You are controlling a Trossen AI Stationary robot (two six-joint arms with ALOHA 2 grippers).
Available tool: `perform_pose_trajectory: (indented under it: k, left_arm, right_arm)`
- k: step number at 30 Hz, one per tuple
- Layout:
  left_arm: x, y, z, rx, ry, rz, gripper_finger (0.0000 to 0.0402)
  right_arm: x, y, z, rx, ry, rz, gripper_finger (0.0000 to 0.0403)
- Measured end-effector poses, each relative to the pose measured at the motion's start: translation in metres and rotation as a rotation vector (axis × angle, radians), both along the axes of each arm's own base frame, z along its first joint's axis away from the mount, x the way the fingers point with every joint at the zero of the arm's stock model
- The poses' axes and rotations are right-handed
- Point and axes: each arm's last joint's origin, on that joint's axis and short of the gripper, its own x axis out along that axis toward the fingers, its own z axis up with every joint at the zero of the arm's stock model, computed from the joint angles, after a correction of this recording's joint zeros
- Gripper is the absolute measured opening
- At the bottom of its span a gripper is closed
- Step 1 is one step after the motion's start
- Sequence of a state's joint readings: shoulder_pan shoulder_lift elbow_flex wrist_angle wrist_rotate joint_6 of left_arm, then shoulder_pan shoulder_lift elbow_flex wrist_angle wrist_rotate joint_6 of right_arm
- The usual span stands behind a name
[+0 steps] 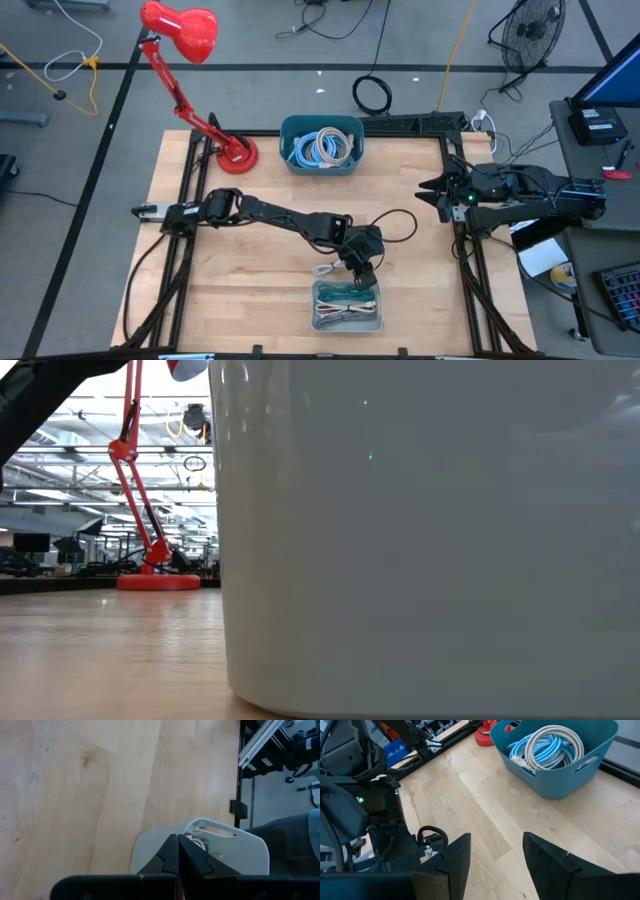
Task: Pick & Place USB Port
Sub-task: Adjust the gray bin, then put the white charger cable into the gray bin
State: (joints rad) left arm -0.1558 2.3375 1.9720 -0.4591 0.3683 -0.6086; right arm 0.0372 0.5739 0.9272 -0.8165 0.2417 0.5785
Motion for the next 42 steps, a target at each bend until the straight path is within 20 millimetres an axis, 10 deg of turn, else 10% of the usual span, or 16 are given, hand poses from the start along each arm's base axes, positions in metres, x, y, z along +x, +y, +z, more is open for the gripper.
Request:
perform_pose_trajectory:
  k: [17, 28, 42]
  left_arm:
    - [-0.03, 0.036, 0.036, 0.337, 0.107, 0.067, 0.0025]
    - [-0.054, 0.016, 0.018, 0.48, 0.34, -0.073, 0.0156]
    - [-0.046, 0.01, 0.016, 0.436, 0.286, -0.016, 0.0175]
  right_arm:
    - [-0.001, -0.001, -0.002, 0.001, 0.024, -0.024, 0.0171]
    - [-0.001, -0.001, -0.002, -0.002, 0.024, -0.027, 0.0171]
    - [-0.001, -0.001, -0.002, -0.016, 0.024, -0.045, 0.0171]
